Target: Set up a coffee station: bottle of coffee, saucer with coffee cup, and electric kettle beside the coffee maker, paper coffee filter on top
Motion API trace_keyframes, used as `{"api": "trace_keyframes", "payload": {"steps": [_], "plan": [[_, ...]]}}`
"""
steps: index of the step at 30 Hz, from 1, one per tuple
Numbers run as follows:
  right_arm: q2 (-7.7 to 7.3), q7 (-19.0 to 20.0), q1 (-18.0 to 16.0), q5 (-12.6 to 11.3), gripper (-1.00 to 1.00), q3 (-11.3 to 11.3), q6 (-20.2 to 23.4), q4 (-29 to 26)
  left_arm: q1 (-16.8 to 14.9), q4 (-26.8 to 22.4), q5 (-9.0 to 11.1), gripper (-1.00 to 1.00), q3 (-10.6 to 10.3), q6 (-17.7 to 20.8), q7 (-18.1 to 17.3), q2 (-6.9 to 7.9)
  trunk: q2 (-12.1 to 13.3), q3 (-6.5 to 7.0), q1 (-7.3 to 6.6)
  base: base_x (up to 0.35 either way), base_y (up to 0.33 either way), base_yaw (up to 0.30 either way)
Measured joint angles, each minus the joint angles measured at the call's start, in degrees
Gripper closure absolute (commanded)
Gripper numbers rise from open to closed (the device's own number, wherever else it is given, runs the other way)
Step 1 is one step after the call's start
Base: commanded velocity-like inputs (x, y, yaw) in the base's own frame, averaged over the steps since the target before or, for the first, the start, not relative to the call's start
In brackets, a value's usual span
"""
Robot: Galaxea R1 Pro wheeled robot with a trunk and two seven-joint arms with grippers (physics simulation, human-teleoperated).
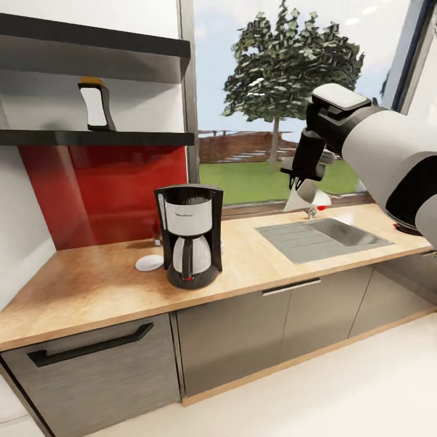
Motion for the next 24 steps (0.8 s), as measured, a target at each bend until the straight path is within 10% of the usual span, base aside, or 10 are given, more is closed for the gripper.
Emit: {"api": "trace_keyframes", "payload": {"steps": [24], "plan": [[0.03,2.5,-1.6,0.0,1.00,0.0,0.1,0.1,0.0,0.1,0.2,-1.00,-0.1,0.0,0.0,0.04,0.0,0.00,-0.01,-0.077,0.124,-0.015]]}}
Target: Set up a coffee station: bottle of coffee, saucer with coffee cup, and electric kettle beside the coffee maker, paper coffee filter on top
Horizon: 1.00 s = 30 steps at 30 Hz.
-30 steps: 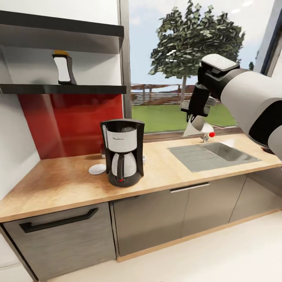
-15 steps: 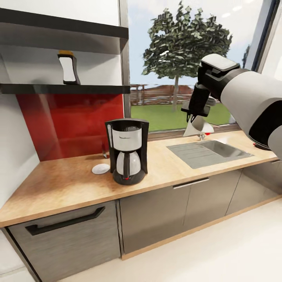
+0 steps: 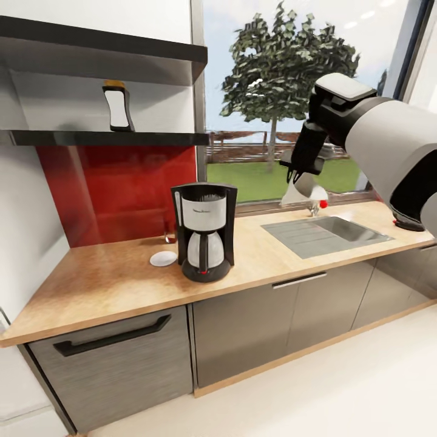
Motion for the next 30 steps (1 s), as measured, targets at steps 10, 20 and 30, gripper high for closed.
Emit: {"api": "trace_keyframes", "payload": {"steps": [10,20,30], "plan": [[0.18,1.1,-2.5,0.1,1.00,0.0,0.2,0.2,0.0,0.0,0.0,-1.00,0.0,0.0,0.0,0.00,0.0,0.00,0.00,-0.001,0.001,0.000],[4.87,1.0,-5.8,0.2,1.00,0.1,0.4,0.2,0.0,0.0,0.0,-1.00,0.0,0.0,-0.1,0.01,0.0,0.00,-0.01,0.129,0.054,0.000],[5.49,1.1,-6.2,0.2,1.00,0.0,0.5,0.2,0.0,0.0,0.1,-1.00,0.0,0.0,0.0,0.08,0.0,0.00,-0.01,0.090,0.039,0.000]]}}
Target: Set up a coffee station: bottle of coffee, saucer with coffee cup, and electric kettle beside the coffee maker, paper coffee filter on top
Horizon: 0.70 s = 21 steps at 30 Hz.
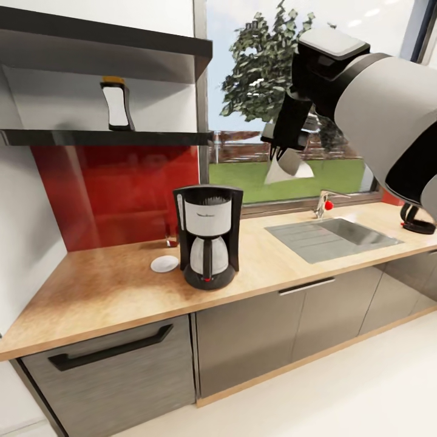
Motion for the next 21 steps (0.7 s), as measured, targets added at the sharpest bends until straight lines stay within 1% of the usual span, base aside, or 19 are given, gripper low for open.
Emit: {"api": "trace_keyframes", "payload": {"steps": [5,11,12,15,16,17,18,19,20,21], "plan": [[0.69,0.0,0.0,0.0,1.00,-0.2,0.0,0.0,0.0,0.0,0.1,-1.00,0.0,0.0,0.0,0.01,0.0,0.00,0.01,0.078,0.050,0.000],[1.39,0.1,0.0,0.1,1.00,-0.3,0.0,0.0,0.0,0.0,0.1,-1.00,0.0,0.0,0.0,0.08,0.0,0.00,0.00,0.147,0.126,0.000],[1.67,1.0,0.0,0.0,1.00,-0.5,0.0,0.0,0.0,0.0,0.1,-1.00,0.0,0.0,0.0,0.09,0.0,0.00,0.01,0.067,0.060,0.000],[1.87,2.3,0.0,0.1,1.00,-0.4,0.1,0.0,0.0,0.0,0.1,-1.00,0.0,0.0,0.0,0.22,0.0,0.00,0.01,0.037,0.033,0.000],[2.24,3.4,0.0,0.0,1.00,-0.6,0.0,0.0,0.0,0.1,0.1,-1.00,0.2,0.0,0.0,0.95,0.0,0.00,0.01,0.006,0.005,0.000],[2.40,3.7,0.0,0.1,1.00,-0.5,0.1,0.0,0.0,0.2,0.0,-1.00,1.8,0.0,0.0,1.28,0.0,0.00,0.02,0.005,0.004,0.000],[2.41,3.8,0.0,0.1,1.00,-0.4,0.1,0.0,0.0,0.4,0.0,-1.00,2.5,0.0,0.0,1.32,0.0,0.00,0.02,0.003,0.003,0.000],[2.41,3.9,0.0,0.1,1.00,-0.4,0.1,0.0,0.0,0.9,-0.2,-1.00,4.2,0.0,0.0,1.38,0.0,0.00,0.02,0.001,0.001,0.000],[2.40,4.0,0.1,0.1,1.00,-0.5,0.1,0.0,0.0,1.5,-0.4,-1.00,6.9,-0.1,-0.1,1.47,0.0,0.00,0.02,0.000,0.000,0.000],[2.40,4.0,0.1,0.1,1.00,-0.4,0.1,0.0,0.0,1.7,-0.4,-1.00,7.3,-0.1,-0.2,1.47,0.0,0.00,0.02,0.000,0.000,0.000]]}}
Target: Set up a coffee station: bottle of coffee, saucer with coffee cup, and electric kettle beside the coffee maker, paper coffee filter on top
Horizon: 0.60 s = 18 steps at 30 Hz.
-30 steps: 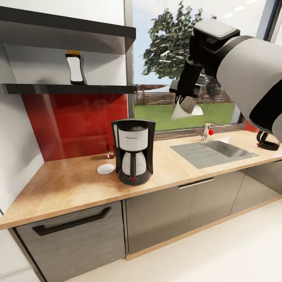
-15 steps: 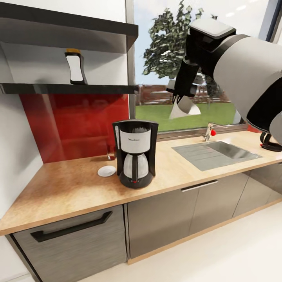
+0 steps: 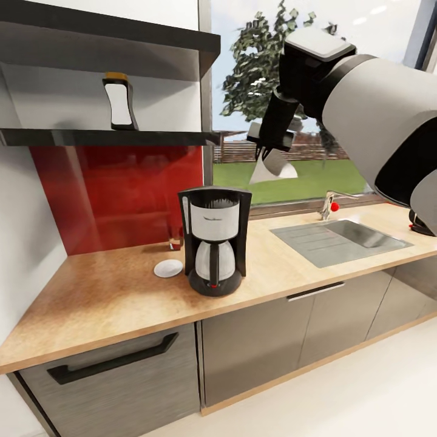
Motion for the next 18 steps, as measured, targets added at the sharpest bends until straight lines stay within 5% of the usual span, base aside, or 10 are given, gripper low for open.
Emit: {"api": "trace_keyframes", "payload": {"steps": [18], "plan": [[-0.03,0.0,0.1,-0.2,1.00,0.0,0.1,0.0,0.0,0.3,0.0,-1.00,1.6,-0.1,-0.2,0.06,0.0,0.00,0.00,0.063,0.114,0.000]]}}
